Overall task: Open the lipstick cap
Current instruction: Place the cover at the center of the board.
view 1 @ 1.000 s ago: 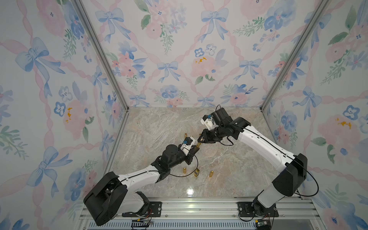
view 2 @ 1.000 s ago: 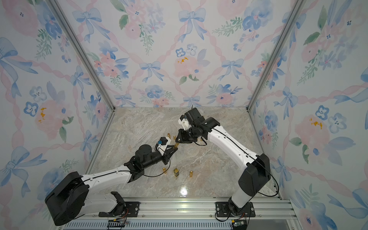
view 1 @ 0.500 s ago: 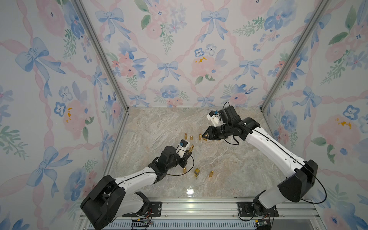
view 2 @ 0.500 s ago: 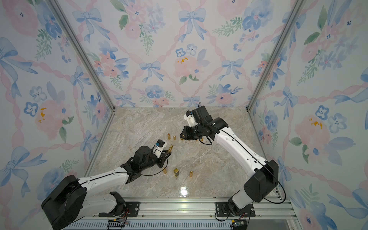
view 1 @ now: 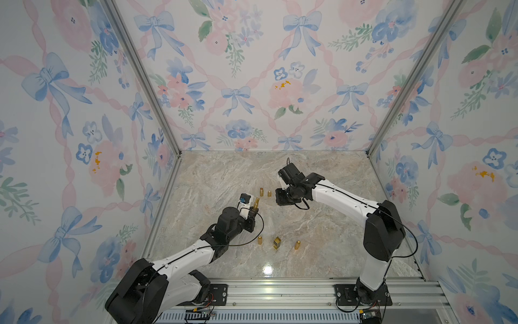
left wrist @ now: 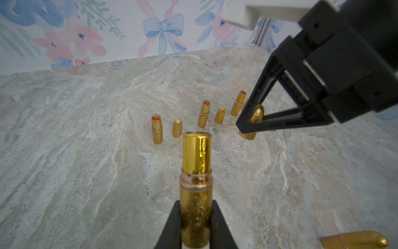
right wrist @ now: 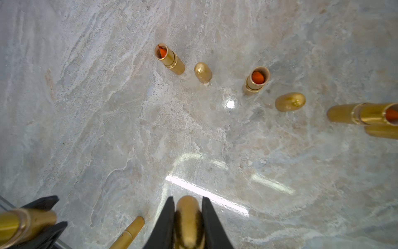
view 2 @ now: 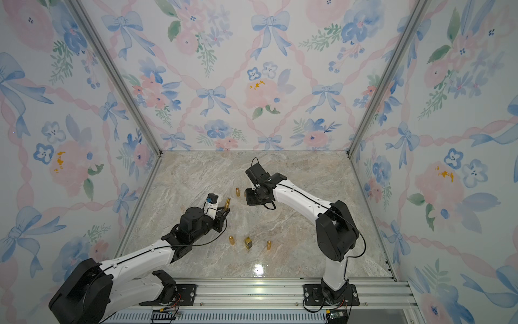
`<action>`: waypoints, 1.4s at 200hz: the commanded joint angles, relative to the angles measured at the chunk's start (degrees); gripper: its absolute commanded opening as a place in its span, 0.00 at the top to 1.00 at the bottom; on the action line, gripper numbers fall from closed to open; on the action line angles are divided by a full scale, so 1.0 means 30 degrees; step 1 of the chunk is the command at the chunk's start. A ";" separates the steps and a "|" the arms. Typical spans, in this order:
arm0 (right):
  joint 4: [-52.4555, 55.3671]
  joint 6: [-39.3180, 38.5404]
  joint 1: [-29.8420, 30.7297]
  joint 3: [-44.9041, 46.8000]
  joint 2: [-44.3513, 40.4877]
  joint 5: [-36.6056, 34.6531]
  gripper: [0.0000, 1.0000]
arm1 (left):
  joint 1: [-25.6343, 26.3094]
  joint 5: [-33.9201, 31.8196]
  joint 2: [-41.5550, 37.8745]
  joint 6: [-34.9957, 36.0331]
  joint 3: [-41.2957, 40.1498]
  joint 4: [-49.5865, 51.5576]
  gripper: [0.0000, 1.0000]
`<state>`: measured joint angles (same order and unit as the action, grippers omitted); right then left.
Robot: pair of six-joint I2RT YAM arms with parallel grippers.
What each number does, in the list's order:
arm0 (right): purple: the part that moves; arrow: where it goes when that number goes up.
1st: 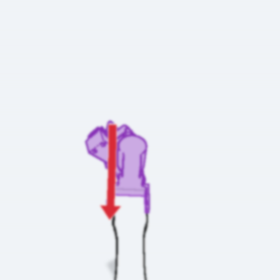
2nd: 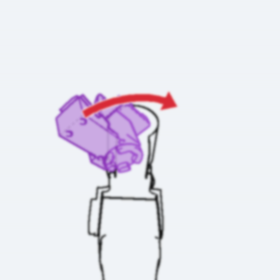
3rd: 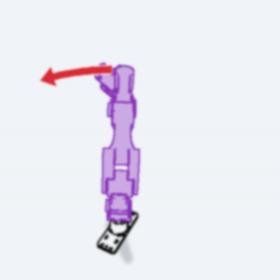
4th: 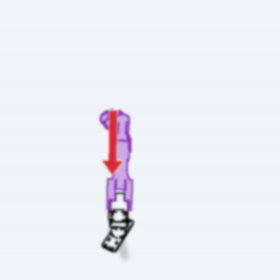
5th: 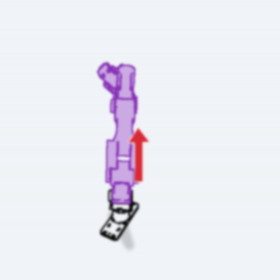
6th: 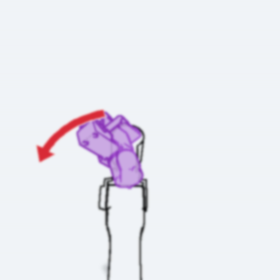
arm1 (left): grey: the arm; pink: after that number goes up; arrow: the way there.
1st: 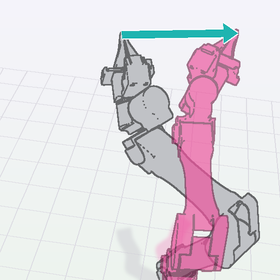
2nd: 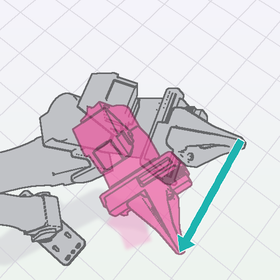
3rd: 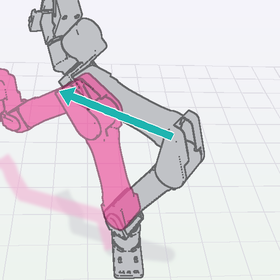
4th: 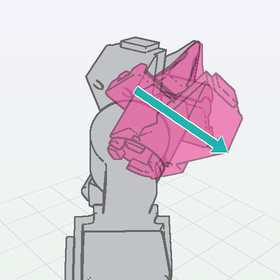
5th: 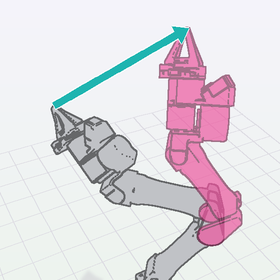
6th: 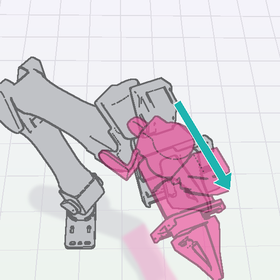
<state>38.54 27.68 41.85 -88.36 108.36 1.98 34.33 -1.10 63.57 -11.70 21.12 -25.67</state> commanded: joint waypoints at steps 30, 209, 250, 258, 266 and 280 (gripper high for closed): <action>-0.1685 0.0625 0.0594 -0.1252 0.2708 -0.2512 0.78 | -0.0262 -0.1302 -0.0571 -0.0858 -0.0767 -0.0810 1.00; -0.2459 -0.0373 0.1234 -0.2996 0.6479 -0.4059 0.79 | -0.0415 -0.1318 -0.0457 -0.1198 -0.1296 -0.1840 1.00; -0.2718 -0.0277 0.1332 -0.2483 0.6336 -0.4071 0.75 | -0.0430 -0.1301 -0.0682 -0.1141 -0.1446 -0.1847 1.00; -0.2741 -0.0271 0.1356 -0.2481 0.6358 -0.4064 0.74 | -0.0448 -0.1323 -0.0725 -0.1138 -0.1479 -0.1852 1.00; -0.2628 -0.0247 0.1317 -0.2579 0.6362 -0.4043 0.73 | -0.0450 -0.1360 -0.0767 -0.1166 -0.1510 -0.1866 1.00; -0.2503 -0.0267 0.1326 -0.2686 0.6285 -0.4054 0.69 | -0.0455 -0.1329 -0.0823 -0.1198 -0.1507 -0.1901 1.00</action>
<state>30.76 27.22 45.25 -96.64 126.67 -9.32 33.41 -5.15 62.43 -14.90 17.43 -30.20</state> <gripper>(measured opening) 0.289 0.200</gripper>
